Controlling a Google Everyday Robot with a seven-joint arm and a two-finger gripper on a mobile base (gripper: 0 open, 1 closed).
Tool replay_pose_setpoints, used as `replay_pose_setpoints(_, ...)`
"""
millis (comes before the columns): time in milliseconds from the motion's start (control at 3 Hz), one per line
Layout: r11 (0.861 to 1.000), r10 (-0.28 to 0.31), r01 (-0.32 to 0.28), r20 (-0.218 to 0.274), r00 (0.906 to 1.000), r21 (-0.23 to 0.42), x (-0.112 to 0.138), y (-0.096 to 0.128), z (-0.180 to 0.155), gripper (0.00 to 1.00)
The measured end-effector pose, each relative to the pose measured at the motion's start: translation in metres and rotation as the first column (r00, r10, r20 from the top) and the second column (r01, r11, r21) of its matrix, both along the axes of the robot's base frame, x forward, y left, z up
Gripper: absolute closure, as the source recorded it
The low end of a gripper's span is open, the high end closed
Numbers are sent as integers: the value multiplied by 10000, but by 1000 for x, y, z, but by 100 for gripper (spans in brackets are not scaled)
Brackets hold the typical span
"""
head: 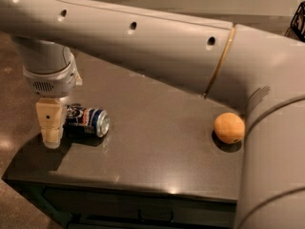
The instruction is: Place pepsi can upright
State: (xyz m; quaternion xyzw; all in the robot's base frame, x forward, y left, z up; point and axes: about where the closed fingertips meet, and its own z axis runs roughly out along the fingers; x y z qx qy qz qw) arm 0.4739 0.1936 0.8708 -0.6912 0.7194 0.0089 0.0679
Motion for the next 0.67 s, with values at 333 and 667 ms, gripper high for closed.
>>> replay_pose_setpoints(333, 9999, -38, 38, -48, 10000, -139, 3, 5, -8, 16)
replay_pose_setpoints(667, 9994, -120, 117, -91, 9999, -327, 6, 2, -18, 39)
